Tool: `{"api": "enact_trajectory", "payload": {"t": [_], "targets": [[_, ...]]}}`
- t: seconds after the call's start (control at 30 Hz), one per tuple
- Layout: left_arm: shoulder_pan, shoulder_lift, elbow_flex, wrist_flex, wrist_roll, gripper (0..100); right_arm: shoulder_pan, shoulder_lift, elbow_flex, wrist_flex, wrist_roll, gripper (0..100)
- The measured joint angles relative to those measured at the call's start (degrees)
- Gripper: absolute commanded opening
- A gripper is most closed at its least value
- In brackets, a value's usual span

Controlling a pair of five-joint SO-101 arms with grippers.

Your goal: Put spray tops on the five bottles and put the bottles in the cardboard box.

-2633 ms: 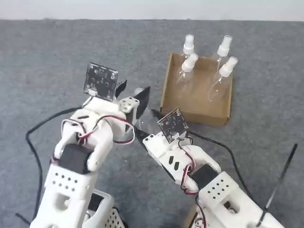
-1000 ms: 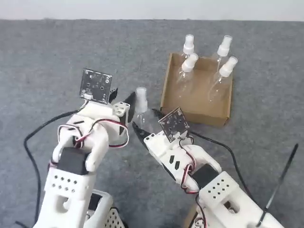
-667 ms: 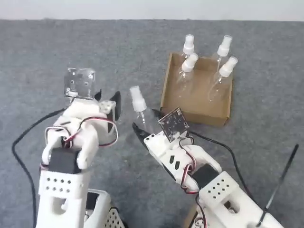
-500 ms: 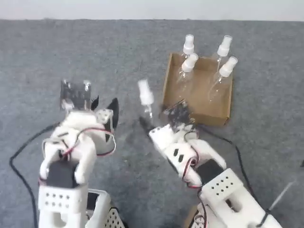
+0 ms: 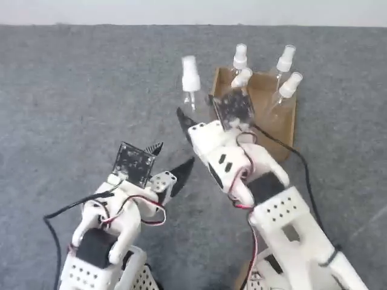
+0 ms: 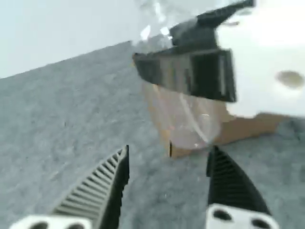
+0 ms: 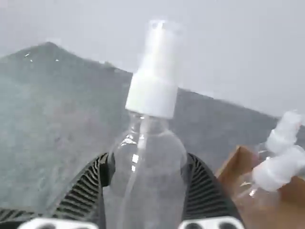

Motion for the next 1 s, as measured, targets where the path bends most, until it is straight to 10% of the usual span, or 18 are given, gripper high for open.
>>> {"api": "enact_trajectory", "payload": {"t": [0.67, 1.0], "targets": [[0.35, -0.70, 2.90, -3.78, -0.26, 25, -6.24, -6.24, -10.99, 27.08, 0.00, 0.6], [0.09, -0.35, 2.90, -3.78, -0.35, 25, 12.48, -3.96, -12.92, 26.81, 2.81, 0.6]]}}
